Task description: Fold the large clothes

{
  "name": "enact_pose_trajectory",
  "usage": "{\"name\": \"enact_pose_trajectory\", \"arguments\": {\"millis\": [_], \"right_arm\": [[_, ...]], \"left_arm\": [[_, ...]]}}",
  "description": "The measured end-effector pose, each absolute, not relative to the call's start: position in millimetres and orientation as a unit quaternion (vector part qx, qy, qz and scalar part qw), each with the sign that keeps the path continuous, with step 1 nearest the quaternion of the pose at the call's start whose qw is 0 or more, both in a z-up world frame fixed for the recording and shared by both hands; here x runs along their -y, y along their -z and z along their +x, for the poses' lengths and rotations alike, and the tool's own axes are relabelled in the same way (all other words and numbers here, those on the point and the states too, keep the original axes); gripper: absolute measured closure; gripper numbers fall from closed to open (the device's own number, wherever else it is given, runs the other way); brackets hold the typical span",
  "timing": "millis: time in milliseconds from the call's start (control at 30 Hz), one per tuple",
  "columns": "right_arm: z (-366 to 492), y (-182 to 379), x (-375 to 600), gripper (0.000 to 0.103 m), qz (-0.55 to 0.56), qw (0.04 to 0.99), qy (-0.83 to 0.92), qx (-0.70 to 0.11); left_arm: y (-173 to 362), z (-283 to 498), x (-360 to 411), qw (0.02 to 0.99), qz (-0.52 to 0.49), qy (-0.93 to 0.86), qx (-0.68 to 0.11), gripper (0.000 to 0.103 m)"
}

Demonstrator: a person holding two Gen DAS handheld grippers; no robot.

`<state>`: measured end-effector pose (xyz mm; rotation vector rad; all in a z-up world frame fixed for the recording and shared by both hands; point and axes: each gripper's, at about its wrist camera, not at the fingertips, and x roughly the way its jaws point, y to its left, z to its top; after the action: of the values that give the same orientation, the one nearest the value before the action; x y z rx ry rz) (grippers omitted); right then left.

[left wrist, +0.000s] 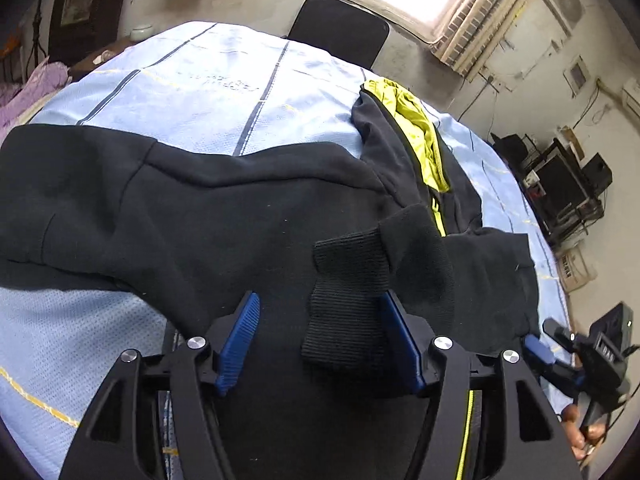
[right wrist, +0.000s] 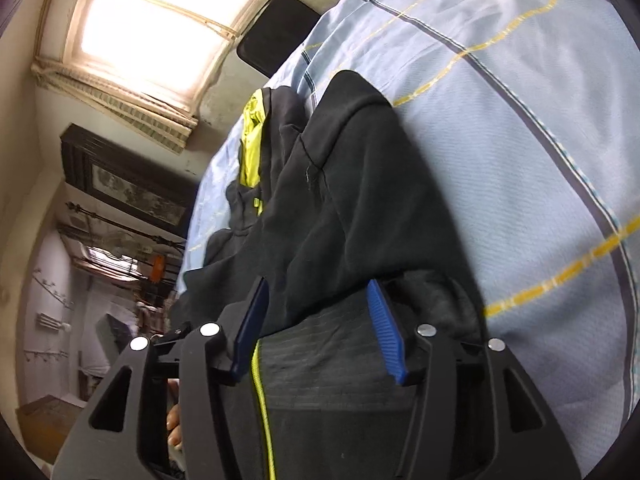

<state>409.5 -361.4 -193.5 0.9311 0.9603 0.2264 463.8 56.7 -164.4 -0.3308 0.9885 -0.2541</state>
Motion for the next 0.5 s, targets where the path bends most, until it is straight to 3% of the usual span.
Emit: {"name": "enact_pose_trajectory", "arguments": {"millis": [67, 333, 367, 467, 500], "right_arm": [[416, 196, 357, 0.045, 0.428, 0.778, -0.101, -0.449], [425, 195, 343, 0.045, 0.409, 0.790, -0.105, -0.445], [425, 194, 344, 0.050, 0.404, 0.794, -0.101, -0.443], [425, 194, 352, 0.096, 0.382, 0.814, -0.053, -0.434], [422, 193, 360, 0.096, 0.381, 0.819, -0.034, -0.427]], "left_arm": [[167, 462, -58, 0.860, -0.159, 0.122, -0.468, 0.039], [163, 462, -56, 0.871, -0.146, 0.116, -0.455, 0.039], [163, 464, -54, 0.872, -0.142, 0.113, -0.455, 0.039], [162, 466, -50, 0.873, -0.132, 0.105, -0.458, 0.040], [161, 466, -47, 0.874, -0.124, 0.102, -0.459, 0.040]]}}
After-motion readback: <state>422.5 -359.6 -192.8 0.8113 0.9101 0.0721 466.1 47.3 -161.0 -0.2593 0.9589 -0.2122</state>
